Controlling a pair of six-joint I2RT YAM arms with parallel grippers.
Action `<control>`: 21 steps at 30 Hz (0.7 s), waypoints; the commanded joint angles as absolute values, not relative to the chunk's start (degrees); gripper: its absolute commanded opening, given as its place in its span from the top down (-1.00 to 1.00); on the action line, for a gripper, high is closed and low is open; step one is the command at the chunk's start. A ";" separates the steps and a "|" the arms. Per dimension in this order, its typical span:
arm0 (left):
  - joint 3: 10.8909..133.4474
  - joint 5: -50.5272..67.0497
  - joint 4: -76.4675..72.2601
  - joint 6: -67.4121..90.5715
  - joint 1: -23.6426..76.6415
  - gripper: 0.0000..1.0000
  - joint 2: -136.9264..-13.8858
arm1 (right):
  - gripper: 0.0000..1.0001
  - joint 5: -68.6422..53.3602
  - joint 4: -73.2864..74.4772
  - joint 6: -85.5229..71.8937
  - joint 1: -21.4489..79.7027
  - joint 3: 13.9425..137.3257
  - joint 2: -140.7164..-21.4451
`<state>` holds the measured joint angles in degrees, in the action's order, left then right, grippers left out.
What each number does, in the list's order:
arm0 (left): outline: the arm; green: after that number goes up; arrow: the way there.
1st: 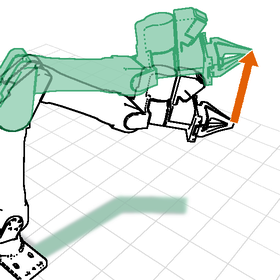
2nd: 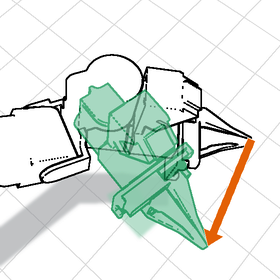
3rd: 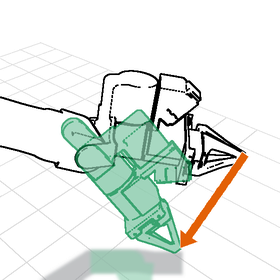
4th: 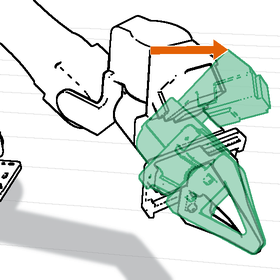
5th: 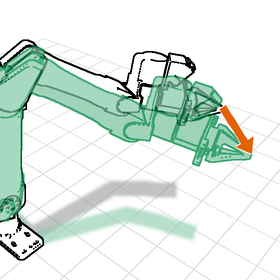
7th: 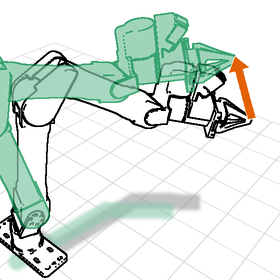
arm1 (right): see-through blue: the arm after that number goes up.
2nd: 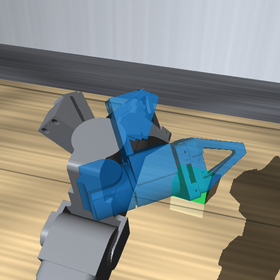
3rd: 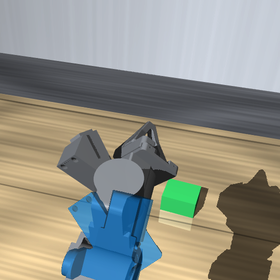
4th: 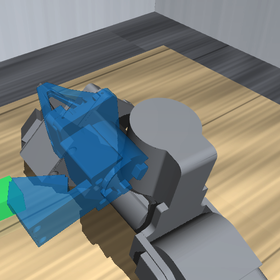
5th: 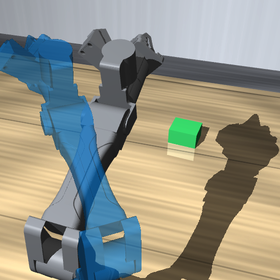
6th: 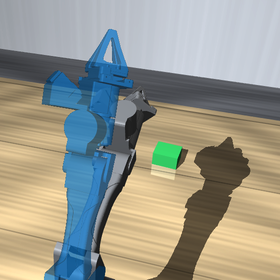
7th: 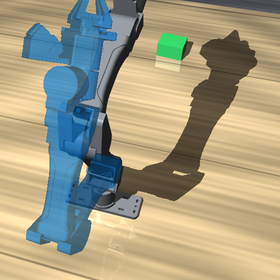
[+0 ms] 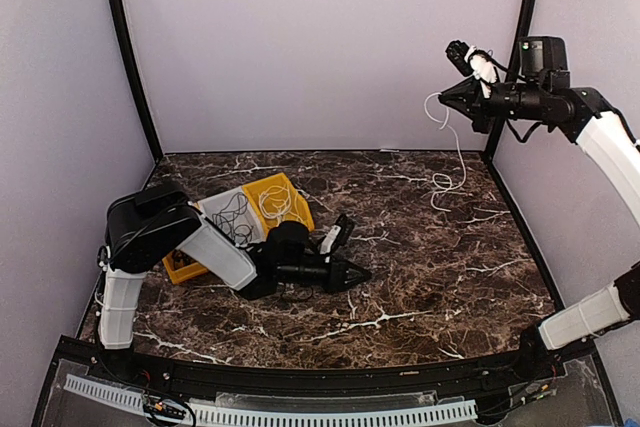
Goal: Untangle the cables
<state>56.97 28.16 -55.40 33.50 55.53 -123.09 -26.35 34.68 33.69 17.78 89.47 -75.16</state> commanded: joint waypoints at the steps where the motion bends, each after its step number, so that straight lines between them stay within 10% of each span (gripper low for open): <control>1: 54.29 28.09 -57.14 33.53 55.90 0.90 -119.49 | 1.00 -25.98 31.69 32.51 17.25 89.46 -74.69; 5: 52.52 26.38 -58.49 33.41 55.90 0.91 -117.19 | 1.00 -28.52 32.56 32.90 17.31 87.28 -75.59; 13: 50.73 14.75 -55.82 30.71 56.53 0.04 -108.38 | 1.00 -32.41 33.04 32.80 18.99 85.17 -75.75; 21: 54.64 5.20 -49.51 23.09 56.84 -0.10 -102.27 | 1.00 -34.51 34.12 34.37 23.72 83.00 -75.59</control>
